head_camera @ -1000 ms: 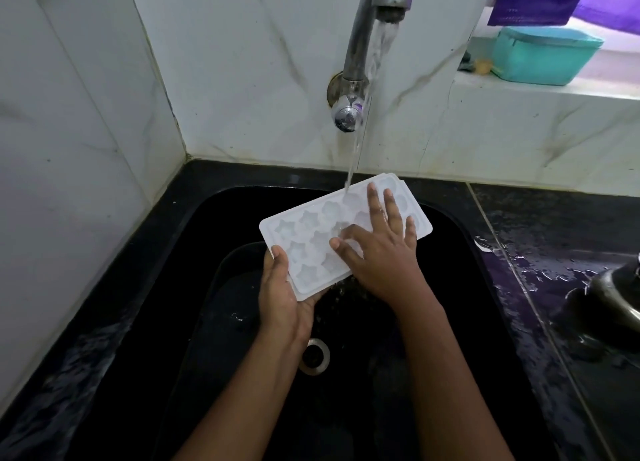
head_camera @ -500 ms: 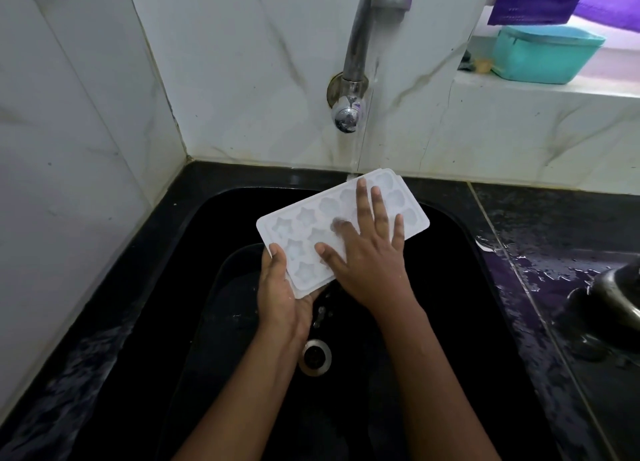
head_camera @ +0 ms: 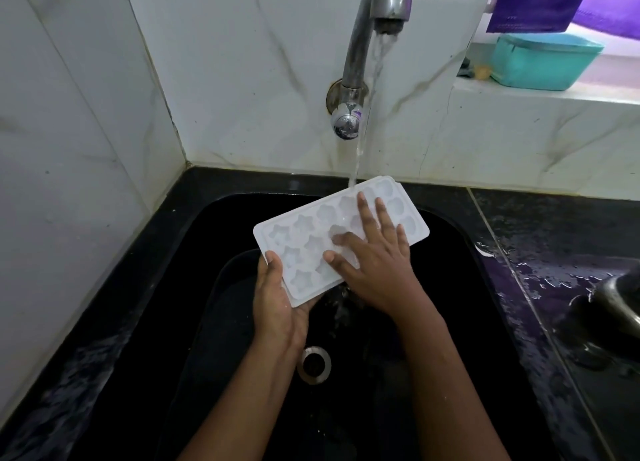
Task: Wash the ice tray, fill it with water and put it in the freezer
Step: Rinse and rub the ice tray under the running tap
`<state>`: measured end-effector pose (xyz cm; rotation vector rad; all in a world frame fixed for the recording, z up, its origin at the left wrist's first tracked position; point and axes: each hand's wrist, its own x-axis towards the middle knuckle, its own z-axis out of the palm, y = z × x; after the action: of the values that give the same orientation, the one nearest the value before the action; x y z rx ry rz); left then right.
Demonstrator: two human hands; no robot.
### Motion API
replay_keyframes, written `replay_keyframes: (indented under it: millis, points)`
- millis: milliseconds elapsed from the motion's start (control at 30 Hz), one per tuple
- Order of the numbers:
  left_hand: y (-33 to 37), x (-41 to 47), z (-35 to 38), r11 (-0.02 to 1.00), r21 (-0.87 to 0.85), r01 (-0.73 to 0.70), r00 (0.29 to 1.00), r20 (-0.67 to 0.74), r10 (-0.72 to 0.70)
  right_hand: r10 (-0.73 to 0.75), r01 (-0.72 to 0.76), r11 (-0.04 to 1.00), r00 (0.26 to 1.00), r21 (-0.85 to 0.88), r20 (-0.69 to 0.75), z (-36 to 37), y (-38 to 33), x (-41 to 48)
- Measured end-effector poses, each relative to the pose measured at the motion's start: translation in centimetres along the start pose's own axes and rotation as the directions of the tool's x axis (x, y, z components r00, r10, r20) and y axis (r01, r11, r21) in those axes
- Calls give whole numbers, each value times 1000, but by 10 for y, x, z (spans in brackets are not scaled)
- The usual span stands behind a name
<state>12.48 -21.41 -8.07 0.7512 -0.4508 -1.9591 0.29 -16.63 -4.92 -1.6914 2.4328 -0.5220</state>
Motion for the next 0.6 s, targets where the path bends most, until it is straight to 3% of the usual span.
replay_keyframes:
  millis: [133,267,467,600]
  points:
    - [-5,-3,3,999,-11,36,999,10,-36,-6,-4,998,990,-66,-143,8,-8,-1]
    - [1,2,-1,1000,-18,-2,1000,-12,2,-52,51,998,999,-30,-6,5,-9,0]
    - [-4,0,2,1000,-5,27,1000,9,-27,12,-23,997,991,-77,-135,9,-7,-1]
    - [1,5,-3,1000,-14,-3,1000,3,3,-57,57,998,998,-15,-31,10,-16,0]
